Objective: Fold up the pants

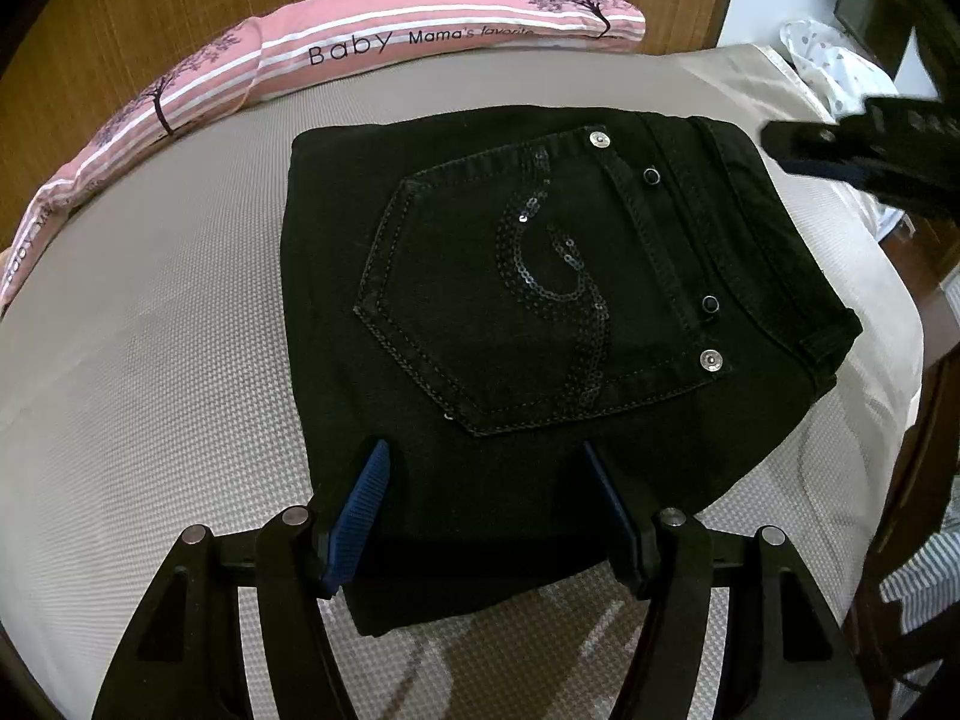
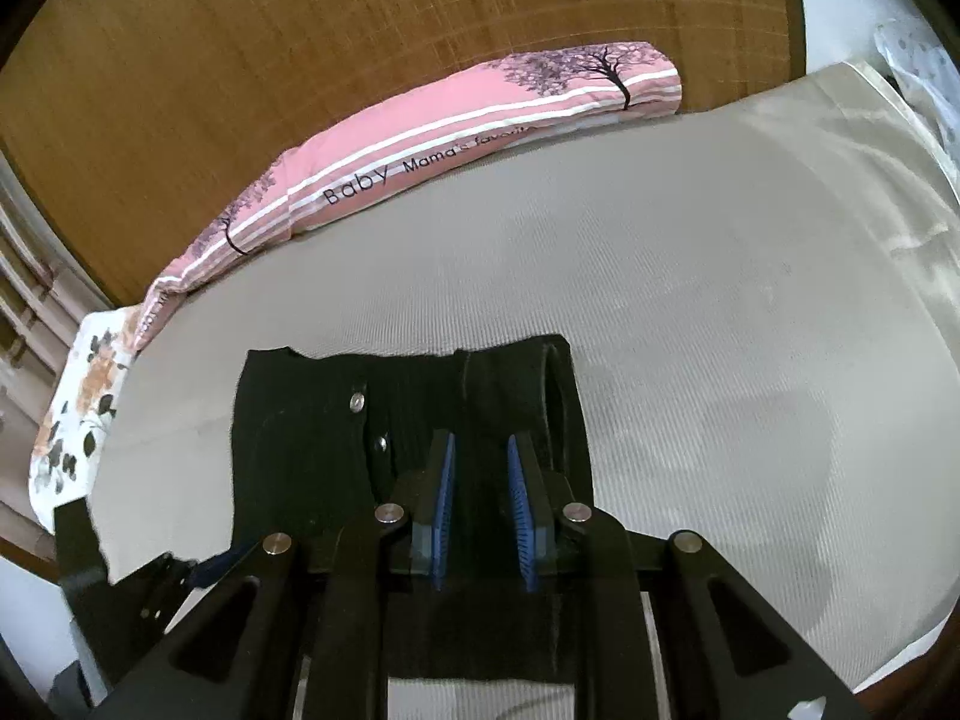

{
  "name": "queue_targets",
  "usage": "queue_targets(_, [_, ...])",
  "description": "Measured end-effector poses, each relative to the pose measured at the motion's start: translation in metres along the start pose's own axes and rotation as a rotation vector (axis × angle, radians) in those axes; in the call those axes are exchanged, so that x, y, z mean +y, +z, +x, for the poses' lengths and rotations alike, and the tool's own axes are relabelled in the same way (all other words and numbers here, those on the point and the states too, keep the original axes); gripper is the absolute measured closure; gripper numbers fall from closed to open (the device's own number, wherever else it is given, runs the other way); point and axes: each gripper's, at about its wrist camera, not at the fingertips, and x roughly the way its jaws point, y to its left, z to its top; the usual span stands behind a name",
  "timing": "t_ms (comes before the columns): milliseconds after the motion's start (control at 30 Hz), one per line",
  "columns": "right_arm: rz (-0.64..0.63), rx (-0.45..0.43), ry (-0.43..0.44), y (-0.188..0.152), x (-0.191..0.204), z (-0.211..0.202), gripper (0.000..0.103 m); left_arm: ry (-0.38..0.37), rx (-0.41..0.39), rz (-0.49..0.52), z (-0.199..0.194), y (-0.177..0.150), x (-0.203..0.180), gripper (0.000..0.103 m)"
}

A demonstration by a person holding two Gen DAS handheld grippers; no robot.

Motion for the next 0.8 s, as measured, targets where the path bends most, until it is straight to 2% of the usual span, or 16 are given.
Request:
queue_targets(200, [-0.032, 0.015, -0.04, 0.013, 0.007, 0.027, 0.085, 0.002, -0.001, 0.004, 0.0, -0.001, 0.0, 0.036])
queue_targets(400, [-0.055, 0.056, -0.074, 0.011, 0.003, 0.056, 0.087, 0.0, -0.004, 0.003, 0.002, -0.001, 0.002, 0.035])
queue_targets(633, [-0.076, 0.105, -0.067, 0.001, 0.0, 0.056, 0.088, -0.007, -0.004, 0.0, 0.002, 0.0, 0.002, 0.034])
queue_targets(800, [-0.093, 0.158, -0.061, -0.026, -0.002, 0.045, 0.082, -0.014, -0.008, -0.005, 0.002, -0.001, 0.003, 0.034])
